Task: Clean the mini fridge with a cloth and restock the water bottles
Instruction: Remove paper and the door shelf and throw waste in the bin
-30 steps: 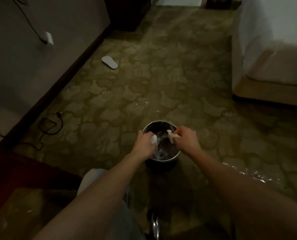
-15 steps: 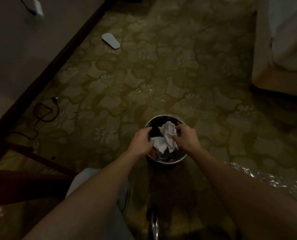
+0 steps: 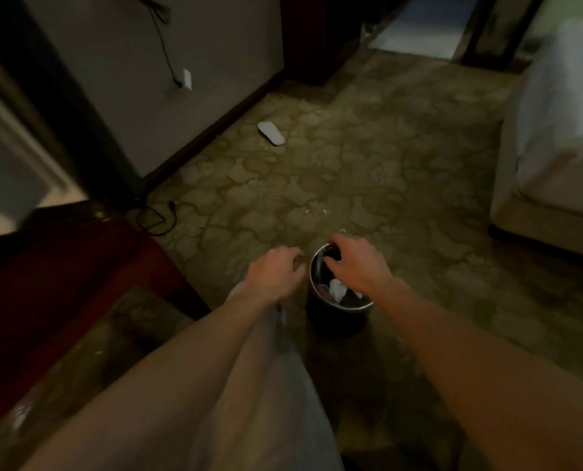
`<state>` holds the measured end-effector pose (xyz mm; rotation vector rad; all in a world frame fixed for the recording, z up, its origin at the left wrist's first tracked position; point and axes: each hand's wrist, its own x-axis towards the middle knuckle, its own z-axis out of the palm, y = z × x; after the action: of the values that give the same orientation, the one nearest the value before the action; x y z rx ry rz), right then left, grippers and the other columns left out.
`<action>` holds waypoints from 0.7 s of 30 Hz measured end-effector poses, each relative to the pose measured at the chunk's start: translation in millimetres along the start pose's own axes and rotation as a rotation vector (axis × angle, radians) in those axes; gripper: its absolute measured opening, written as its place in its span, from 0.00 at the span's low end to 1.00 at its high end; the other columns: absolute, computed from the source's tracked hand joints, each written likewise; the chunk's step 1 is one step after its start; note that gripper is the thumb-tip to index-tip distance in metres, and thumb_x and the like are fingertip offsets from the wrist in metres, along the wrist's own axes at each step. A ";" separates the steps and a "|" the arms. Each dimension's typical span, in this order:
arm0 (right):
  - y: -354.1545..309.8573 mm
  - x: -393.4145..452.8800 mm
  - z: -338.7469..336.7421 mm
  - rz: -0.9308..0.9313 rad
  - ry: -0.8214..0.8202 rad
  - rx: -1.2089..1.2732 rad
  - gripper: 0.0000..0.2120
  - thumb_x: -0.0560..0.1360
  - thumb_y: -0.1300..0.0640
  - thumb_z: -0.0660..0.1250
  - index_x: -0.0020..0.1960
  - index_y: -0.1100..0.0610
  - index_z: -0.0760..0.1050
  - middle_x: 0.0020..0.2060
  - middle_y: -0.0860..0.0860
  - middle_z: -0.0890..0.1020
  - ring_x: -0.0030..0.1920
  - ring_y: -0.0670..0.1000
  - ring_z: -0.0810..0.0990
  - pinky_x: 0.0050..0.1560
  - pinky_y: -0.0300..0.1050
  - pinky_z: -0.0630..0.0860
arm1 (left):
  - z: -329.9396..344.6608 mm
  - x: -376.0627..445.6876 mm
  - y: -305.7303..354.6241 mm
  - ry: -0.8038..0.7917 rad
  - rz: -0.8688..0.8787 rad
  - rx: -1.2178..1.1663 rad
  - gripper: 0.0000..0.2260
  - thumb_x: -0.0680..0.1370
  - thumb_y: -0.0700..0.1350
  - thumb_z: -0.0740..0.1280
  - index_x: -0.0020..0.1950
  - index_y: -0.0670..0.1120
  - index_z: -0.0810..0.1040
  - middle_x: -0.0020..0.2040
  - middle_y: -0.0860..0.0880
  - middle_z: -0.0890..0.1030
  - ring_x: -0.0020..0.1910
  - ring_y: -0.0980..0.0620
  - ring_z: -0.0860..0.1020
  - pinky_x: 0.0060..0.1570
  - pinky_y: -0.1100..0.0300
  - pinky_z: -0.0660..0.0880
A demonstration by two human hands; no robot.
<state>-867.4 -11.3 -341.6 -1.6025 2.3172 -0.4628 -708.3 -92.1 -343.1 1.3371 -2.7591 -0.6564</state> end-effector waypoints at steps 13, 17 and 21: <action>-188.8 -56.1 -50.6 -0.407 0.225 0.073 0.12 0.76 0.48 0.66 0.55 0.52 0.78 0.49 0.47 0.82 0.49 0.48 0.80 0.47 0.46 0.78 | -115.9 -161.3 -74.6 0.240 -0.064 -0.004 0.16 0.80 0.59 0.57 0.62 0.56 0.77 0.59 0.51 0.80 0.59 0.46 0.78 0.55 0.49 0.75; -242.5 -70.9 -57.6 -0.532 0.229 0.046 0.11 0.76 0.46 0.65 0.55 0.50 0.79 0.48 0.46 0.83 0.50 0.48 0.81 0.47 0.47 0.78 | -150.0 -206.4 -98.3 0.333 -0.086 0.023 0.14 0.79 0.58 0.59 0.59 0.55 0.77 0.57 0.53 0.79 0.56 0.47 0.78 0.53 0.47 0.76; -288.5 -91.3 -64.7 -0.652 0.210 0.026 0.10 0.76 0.46 0.65 0.52 0.49 0.80 0.45 0.46 0.84 0.47 0.48 0.81 0.46 0.45 0.77 | -184.1 -244.9 -115.4 0.468 -0.131 0.053 0.12 0.79 0.57 0.61 0.59 0.56 0.77 0.57 0.54 0.79 0.57 0.49 0.78 0.53 0.51 0.76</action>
<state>-618.3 -14.8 -158.1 -2.3817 1.8496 -0.8260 -432.2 -38.7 -175.5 1.4664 -2.3450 -0.2303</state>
